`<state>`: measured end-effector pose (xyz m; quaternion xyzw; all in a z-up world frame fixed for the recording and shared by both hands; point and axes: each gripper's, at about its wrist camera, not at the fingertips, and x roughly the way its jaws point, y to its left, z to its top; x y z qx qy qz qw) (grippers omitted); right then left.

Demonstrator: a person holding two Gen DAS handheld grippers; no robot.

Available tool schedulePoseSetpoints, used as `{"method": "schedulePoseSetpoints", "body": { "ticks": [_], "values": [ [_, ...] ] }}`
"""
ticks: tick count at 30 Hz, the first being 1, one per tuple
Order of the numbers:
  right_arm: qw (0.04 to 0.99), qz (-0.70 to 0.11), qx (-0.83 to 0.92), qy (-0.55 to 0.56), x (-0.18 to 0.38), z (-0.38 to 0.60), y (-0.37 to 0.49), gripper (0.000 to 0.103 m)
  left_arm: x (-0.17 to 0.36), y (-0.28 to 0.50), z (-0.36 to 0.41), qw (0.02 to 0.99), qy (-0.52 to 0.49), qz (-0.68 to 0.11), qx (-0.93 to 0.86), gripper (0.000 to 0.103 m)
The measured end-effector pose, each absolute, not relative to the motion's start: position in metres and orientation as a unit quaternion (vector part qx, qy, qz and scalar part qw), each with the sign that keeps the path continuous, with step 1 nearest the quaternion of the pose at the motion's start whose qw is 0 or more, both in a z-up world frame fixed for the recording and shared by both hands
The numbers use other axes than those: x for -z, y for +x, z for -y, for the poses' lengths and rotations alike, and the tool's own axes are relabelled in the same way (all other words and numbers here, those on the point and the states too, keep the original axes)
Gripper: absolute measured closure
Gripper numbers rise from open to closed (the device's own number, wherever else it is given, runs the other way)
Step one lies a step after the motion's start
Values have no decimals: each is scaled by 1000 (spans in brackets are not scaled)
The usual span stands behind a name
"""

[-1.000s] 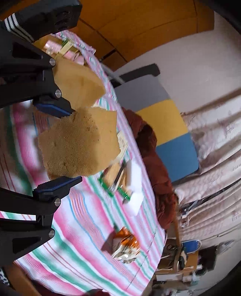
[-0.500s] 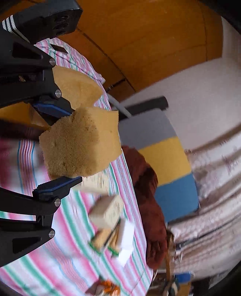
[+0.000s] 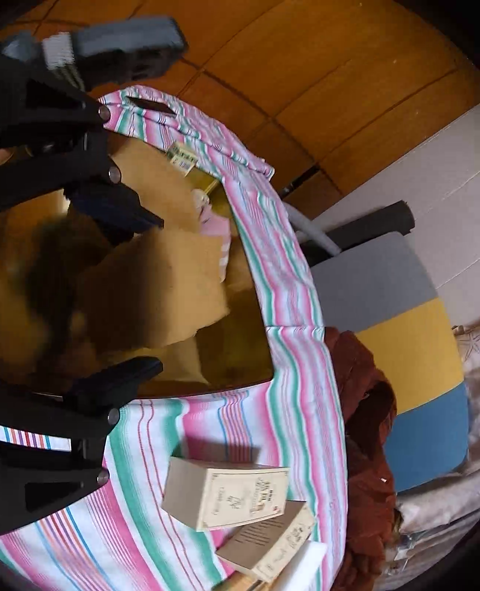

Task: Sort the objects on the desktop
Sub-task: 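Open both tools to drop the sponges into the gold tray, then move both open tools from the tray to the cream medicine boxes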

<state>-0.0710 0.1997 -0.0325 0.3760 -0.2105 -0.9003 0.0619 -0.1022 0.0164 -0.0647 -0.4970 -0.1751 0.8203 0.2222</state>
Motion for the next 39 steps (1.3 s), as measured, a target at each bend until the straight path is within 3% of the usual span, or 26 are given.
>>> {"method": "schedulePoseSetpoints", "body": {
  "ticks": [16, 22, 28, 39],
  "values": [
    [92, 226, 910, 335, 21, -201, -48, 28, 50, -102, -1, 134, -468, 179, -855, 35],
    [55, 217, 932, 284, 14, -228, -20, 25, 27, -84, -1, 122, -418, 193, -879, 35],
    [-37, 199, 950, 237, 17, -290, 15, 14, -3, -59, -43, 158, -342, 183, -908, 35],
    [-121, 145, 958, 217, 31, -391, 33, 14, -10, -23, -190, 325, -338, 100, -878, 35]
  ]
}}
